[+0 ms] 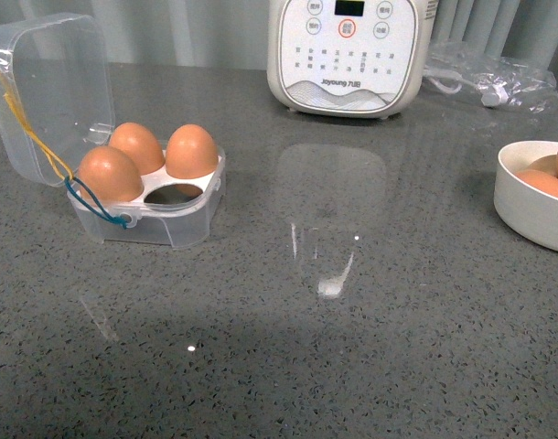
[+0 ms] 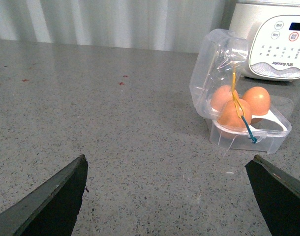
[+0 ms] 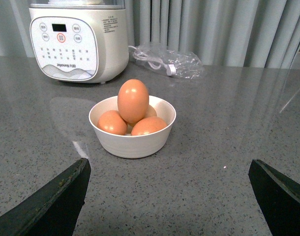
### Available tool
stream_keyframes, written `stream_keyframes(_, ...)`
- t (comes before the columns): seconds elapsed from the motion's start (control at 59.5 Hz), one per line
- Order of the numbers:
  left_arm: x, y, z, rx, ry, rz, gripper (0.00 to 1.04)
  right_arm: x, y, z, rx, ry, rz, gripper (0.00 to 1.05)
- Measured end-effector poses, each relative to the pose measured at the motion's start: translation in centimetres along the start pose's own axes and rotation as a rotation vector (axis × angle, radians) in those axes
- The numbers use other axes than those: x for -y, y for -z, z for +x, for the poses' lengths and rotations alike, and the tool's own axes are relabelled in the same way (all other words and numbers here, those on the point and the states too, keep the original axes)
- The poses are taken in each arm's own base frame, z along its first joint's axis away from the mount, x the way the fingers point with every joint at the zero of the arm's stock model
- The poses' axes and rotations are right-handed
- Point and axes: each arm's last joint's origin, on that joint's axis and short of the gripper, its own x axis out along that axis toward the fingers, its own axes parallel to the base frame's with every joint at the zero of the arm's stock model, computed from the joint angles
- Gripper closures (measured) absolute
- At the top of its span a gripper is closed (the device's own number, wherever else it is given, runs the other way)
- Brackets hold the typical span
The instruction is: Put egg into box
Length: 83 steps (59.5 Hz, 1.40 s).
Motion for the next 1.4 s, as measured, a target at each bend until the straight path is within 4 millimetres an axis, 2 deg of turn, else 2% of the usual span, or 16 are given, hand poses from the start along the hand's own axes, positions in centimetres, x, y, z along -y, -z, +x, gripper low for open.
stream_keyframes(1.143, 0.0, 0.0, 0.0, 0.000, 0.000, 0.000, 0.07, 0.0, 0.0, 0.0, 0.002, 0.013, -0.003, 0.07)
stream_keyframes(1.244, 0.0, 0.0, 0.0, 0.000, 0.000, 0.000, 0.07, 0.2, -0.7, 0.4, 0.041, 0.084, -0.007, 0.07)
stream_keyframes(1.396, 0.0, 0.0, 0.0, 0.000, 0.000, 0.000, 0.07, 0.9, -3.6, 2.0, 0.121, 0.078, -0.003, 0.07)
